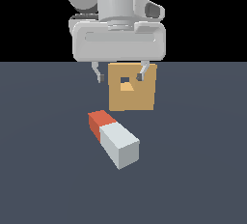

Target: Insert the peg into the horizontal hole in a box.

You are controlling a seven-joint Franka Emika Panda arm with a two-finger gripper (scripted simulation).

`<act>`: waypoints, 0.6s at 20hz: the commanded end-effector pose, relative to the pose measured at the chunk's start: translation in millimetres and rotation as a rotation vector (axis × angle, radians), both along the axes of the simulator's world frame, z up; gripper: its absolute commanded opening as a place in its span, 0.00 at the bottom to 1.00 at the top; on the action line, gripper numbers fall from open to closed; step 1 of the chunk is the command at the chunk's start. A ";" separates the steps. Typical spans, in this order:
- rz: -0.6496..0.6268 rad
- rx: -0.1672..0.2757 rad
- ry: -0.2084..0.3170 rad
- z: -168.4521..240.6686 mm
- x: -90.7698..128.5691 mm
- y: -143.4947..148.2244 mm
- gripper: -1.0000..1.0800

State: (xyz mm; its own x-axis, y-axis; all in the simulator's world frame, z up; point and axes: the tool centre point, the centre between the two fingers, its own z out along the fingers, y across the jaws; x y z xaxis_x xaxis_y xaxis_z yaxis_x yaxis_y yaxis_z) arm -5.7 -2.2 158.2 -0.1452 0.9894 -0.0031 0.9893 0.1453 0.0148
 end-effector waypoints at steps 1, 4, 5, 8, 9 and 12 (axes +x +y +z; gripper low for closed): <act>0.038 0.000 0.002 -8.0 -2.1 -6.4 0.96; 0.095 0.000 0.004 -19.5 -4.5 -15.6 0.96; 0.116 0.000 0.004 -23.8 -5.2 -19.1 0.96; 0.179 0.000 0.007 -36.7 -6.9 -29.6 0.96; 0.200 0.000 0.007 -41.0 -7.3 -33.2 0.96; 0.260 0.000 0.009 -53.2 -7.9 -43.3 0.96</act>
